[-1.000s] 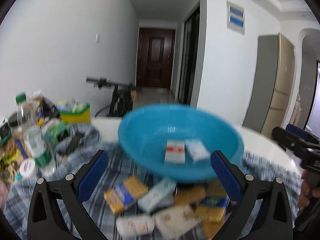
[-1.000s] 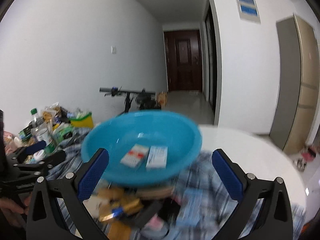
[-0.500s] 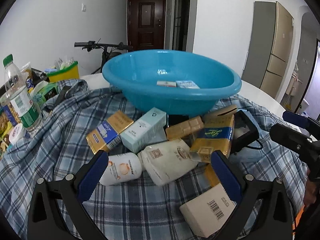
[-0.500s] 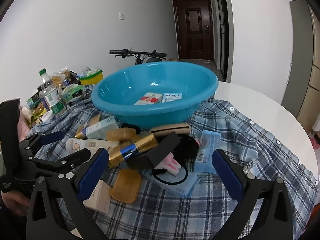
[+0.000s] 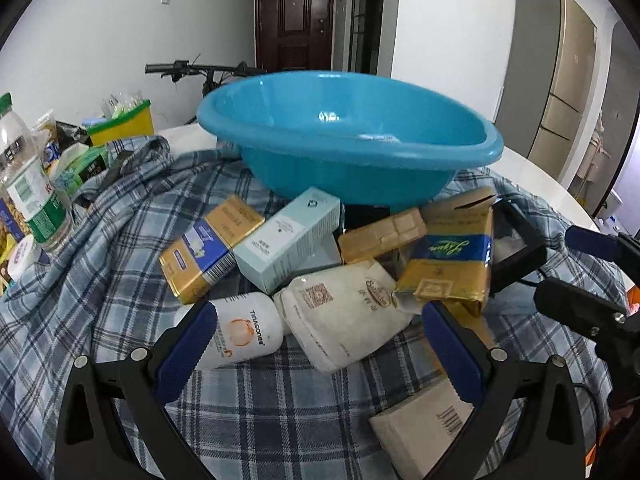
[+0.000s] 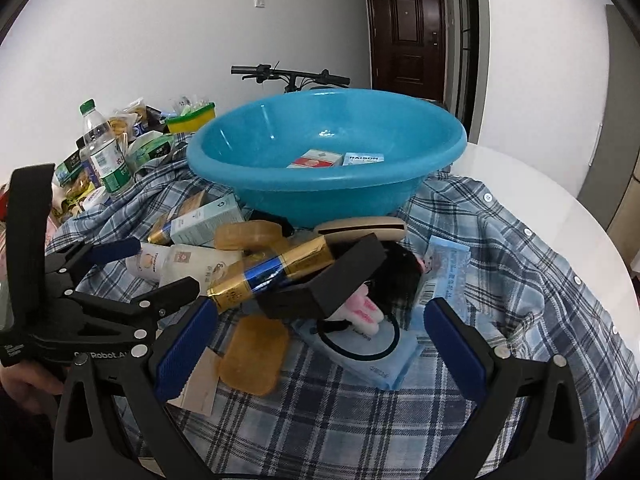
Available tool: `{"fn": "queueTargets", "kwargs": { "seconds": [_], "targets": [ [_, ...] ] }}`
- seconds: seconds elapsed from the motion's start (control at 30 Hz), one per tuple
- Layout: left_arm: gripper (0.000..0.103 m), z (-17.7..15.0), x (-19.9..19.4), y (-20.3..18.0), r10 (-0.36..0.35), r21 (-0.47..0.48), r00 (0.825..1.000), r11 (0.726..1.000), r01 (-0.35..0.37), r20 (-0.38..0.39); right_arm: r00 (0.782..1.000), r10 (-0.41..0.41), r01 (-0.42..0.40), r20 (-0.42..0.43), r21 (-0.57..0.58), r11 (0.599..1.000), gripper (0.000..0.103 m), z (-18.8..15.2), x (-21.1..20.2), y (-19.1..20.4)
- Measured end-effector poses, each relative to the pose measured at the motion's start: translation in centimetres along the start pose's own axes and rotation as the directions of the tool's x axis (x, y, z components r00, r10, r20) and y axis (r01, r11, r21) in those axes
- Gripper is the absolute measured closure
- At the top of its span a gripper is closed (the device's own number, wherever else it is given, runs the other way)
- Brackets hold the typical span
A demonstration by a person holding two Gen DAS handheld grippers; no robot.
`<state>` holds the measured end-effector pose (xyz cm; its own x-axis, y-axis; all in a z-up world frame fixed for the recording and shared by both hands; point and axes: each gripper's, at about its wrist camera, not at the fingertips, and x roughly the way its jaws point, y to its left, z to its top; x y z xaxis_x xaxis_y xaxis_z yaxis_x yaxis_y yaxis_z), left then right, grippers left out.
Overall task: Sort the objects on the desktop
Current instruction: 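Lower both open grippers toward the pile of items in front of the basin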
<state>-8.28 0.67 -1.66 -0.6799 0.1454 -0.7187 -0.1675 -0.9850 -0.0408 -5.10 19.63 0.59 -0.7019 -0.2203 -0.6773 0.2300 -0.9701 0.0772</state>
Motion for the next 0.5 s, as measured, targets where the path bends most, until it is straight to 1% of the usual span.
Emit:
{"fn": "queueTargets", "kwargs": {
  "seconds": [0.17,0.3,0.37,0.4,0.47,0.5],
  "targets": [
    [0.000,-0.1,0.8,0.4,0.016,-0.007,1.000,1.000,-0.016,-0.015,1.000,-0.004,0.005,-0.009,0.023,1.000,0.000,0.0,0.3,-0.6],
    [0.000,-0.2,1.0,0.2,0.026,0.008,1.000,1.000,-0.026,-0.008,1.000,0.006,-0.006,-0.009,0.036,0.999,0.000,0.1,0.4,-0.7],
    [0.000,-0.2,0.8,0.2,-0.022,0.013,1.000,1.000,0.022,-0.006,1.000,0.005,-0.005,-0.010,0.032,0.999,0.000,0.1,0.4,-0.6],
    [0.000,-0.2,0.6,0.1,-0.074,0.016,0.997,0.997,0.074,-0.008,1.000,0.005,-0.005,-0.011,0.030,1.000,0.000,0.1,0.4,-0.6],
    [0.000,-0.3,0.1,-0.2,-0.156,0.038,0.988,0.987,0.156,-0.013,1.000,0.004,-0.003,-0.010,0.032,0.999,0.000,0.1,0.4,-0.5],
    [0.000,-0.3,0.0,-0.4,-0.176,0.057,0.984,0.983,0.176,-0.018,1.000,0.002,-0.002,-0.010,0.035,0.999,0.000,0.1,0.4,-0.6]
  ]
}}
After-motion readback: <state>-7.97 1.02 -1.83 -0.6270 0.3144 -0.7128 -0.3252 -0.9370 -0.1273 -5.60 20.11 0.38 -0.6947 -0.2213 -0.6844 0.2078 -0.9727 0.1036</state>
